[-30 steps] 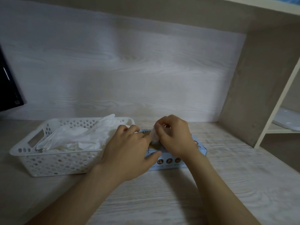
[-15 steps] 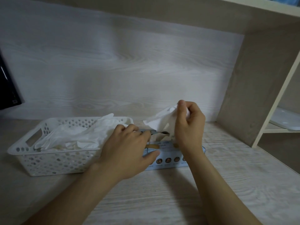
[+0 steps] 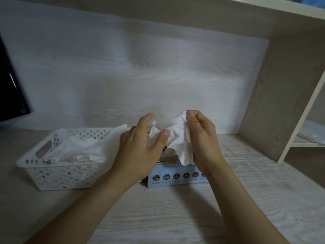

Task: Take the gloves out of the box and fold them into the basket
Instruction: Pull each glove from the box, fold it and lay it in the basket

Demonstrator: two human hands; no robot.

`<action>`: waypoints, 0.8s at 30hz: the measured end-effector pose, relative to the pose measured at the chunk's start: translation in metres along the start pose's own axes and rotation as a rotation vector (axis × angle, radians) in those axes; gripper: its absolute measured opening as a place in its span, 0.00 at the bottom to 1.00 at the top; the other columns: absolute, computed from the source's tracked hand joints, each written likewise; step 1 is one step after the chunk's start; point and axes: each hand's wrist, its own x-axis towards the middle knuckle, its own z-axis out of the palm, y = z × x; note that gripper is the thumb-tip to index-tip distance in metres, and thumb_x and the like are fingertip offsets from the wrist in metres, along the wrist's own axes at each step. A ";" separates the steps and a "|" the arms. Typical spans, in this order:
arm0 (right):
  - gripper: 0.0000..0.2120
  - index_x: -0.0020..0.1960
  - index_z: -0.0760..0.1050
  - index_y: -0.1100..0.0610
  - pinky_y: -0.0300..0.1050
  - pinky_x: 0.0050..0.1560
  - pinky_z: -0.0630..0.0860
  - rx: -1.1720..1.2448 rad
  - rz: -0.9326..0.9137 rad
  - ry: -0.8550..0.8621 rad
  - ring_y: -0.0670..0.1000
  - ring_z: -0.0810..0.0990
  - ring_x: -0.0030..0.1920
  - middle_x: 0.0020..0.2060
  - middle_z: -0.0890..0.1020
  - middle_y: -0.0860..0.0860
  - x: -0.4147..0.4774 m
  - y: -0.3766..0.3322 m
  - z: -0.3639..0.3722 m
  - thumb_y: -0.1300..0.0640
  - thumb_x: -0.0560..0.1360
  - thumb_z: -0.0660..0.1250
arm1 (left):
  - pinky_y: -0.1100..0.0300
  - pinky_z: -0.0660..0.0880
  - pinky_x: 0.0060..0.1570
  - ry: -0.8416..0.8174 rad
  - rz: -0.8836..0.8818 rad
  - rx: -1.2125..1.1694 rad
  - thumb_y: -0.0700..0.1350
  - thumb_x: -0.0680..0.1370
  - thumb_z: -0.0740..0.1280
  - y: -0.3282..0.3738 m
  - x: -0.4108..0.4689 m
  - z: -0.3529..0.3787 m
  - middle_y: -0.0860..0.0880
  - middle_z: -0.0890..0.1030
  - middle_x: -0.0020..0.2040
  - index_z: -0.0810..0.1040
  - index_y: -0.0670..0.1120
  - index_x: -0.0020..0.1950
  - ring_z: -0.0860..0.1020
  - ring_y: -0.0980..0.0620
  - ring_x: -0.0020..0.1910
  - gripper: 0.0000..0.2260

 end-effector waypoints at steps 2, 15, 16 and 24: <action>0.10 0.52 0.76 0.62 0.53 0.46 0.78 0.058 0.041 -0.028 0.59 0.80 0.45 0.43 0.79 0.60 0.000 -0.001 0.001 0.60 0.87 0.59 | 0.65 0.74 0.61 0.007 -0.020 -0.144 0.64 0.79 0.68 0.007 -0.001 -0.003 0.58 0.84 0.60 0.66 0.55 0.80 0.80 0.63 0.60 0.31; 0.15 0.61 0.84 0.54 0.54 0.50 0.86 -0.206 0.016 -0.189 0.56 0.86 0.55 0.56 0.86 0.53 -0.005 0.001 -0.002 0.65 0.76 0.76 | 0.46 0.83 0.45 0.205 -0.042 -0.398 0.45 0.79 0.74 0.004 0.007 -0.012 0.55 0.83 0.48 0.81 0.57 0.55 0.84 0.53 0.48 0.09; 0.14 0.61 0.84 0.54 0.54 0.51 0.86 -0.213 0.021 -0.179 0.56 0.87 0.55 0.56 0.87 0.52 -0.004 0.003 -0.001 0.65 0.77 0.75 | 0.46 0.83 0.46 0.221 -0.041 -0.386 0.46 0.79 0.74 0.002 0.008 -0.012 0.56 0.84 0.49 0.82 0.57 0.54 0.84 0.53 0.49 0.07; 0.20 0.37 0.73 0.70 0.46 0.39 0.69 -0.193 0.022 -0.129 0.55 0.72 0.36 0.33 0.75 0.58 0.000 0.004 -0.005 0.58 0.84 0.68 | 0.64 0.76 0.49 0.258 -0.103 -0.398 0.53 0.78 0.75 0.000 0.015 -0.021 0.59 0.86 0.46 0.85 0.53 0.47 0.83 0.62 0.48 0.05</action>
